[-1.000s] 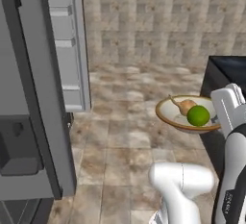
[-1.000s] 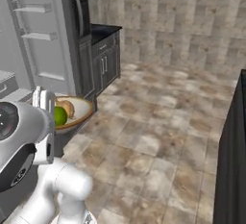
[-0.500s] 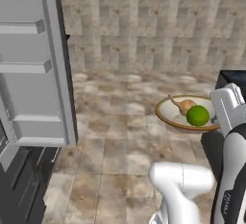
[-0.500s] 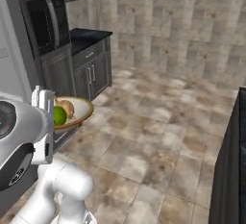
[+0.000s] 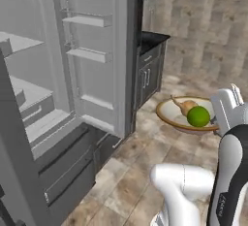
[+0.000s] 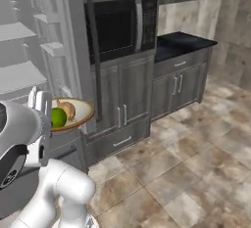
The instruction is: Place the bowl with the onion and lime on the second highest shelf of the fridge. Place the bowl with the steak and chicken drumstick on the top shelf of the fridge.
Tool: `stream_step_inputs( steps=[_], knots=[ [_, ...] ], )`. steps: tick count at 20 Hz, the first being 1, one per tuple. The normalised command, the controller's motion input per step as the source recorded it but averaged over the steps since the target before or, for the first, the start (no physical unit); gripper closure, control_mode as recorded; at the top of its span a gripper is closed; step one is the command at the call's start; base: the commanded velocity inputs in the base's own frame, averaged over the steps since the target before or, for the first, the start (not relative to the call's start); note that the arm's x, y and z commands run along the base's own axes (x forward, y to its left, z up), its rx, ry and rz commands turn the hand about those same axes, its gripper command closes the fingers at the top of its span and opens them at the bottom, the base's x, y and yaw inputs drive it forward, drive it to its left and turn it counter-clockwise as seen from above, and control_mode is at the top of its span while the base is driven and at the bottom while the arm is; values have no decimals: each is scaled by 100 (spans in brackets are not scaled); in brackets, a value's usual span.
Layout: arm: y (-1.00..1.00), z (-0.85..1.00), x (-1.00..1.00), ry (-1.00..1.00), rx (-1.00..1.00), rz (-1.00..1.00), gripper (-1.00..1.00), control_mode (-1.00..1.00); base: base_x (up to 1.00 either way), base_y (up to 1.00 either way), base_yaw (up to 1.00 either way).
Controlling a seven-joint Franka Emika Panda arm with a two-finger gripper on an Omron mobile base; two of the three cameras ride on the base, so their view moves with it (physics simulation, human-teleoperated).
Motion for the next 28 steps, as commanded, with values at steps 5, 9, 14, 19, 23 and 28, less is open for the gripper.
stream_step_inputs(
  steps=[5,9,14,19,23,28],
  knots=[
    [0,0,0,0,0,0,100,100,0,-32,96],
    [0,0,0,0,0,0,100,100,44,-46,80],
    [0,0,0,0,0,0,100,100,59,-74,67],
    [0,0,0,0,0,0,100,100,55,-7,33],
    [0,0,0,0,0,0,100,100,51,71,9],
    [0,0,0,0,0,0,100,100,61,44,0]
  ],
)
